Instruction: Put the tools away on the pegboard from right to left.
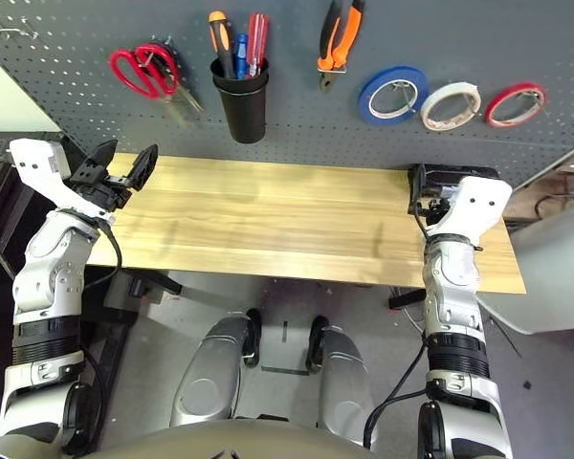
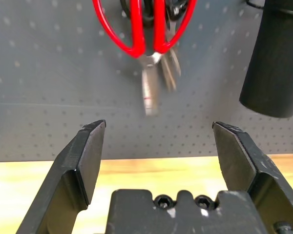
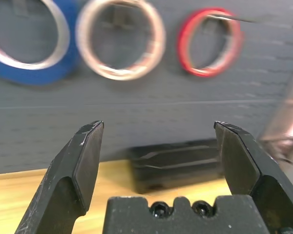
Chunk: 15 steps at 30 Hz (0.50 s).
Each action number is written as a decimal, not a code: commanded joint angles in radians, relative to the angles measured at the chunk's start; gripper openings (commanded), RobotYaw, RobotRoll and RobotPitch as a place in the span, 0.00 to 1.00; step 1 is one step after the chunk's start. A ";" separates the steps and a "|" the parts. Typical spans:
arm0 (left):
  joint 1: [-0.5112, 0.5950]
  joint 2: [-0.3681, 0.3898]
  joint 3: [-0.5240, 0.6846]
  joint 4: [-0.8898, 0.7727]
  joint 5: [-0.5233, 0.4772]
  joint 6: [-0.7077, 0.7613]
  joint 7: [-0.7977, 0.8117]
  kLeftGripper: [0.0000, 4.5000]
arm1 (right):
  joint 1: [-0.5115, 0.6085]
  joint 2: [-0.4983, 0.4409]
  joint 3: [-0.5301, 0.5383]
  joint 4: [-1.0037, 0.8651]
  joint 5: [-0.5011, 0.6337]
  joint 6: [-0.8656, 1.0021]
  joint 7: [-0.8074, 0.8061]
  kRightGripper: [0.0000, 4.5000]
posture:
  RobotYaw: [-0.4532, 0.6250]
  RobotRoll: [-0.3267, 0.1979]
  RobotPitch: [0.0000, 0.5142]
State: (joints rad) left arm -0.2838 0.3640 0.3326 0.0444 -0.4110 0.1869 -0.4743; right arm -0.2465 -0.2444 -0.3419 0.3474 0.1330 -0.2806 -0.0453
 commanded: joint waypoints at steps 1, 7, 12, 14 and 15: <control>0.021 0.012 0.023 0.022 -0.016 -0.032 -0.018 0.99 | -0.010 -0.023 -0.032 0.078 0.002 -0.053 -0.010 1.00 | 0.55 0.62 0.39; 0.020 0.011 0.036 0.033 -0.011 -0.053 0.000 0.99 | -0.049 -0.042 -0.038 0.156 0.007 -0.095 -0.004 1.00 | 0.56 0.62 0.41; 0.017 0.006 0.037 0.035 -0.002 -0.066 0.026 0.99 | -0.088 -0.053 -0.028 0.205 0.012 -0.116 0.020 1.00 | 0.56 0.62 0.43; 0.016 0.005 0.035 0.037 0.000 -0.071 0.034 0.99 | -0.104 -0.057 -0.026 0.223 0.012 -0.121 0.027 1.00 | 0.56 0.62 0.43; 0.015 0.004 0.033 0.036 0.001 -0.071 0.038 0.99 | -0.112 -0.060 -0.025 0.231 0.012 -0.123 0.030 1.00 | 0.55 0.62 0.44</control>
State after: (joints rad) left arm -0.2809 0.3712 0.3645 0.0600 -0.4187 0.1266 -0.4455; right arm -0.3603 -0.2964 -0.3633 0.5526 0.1390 -0.3913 -0.0212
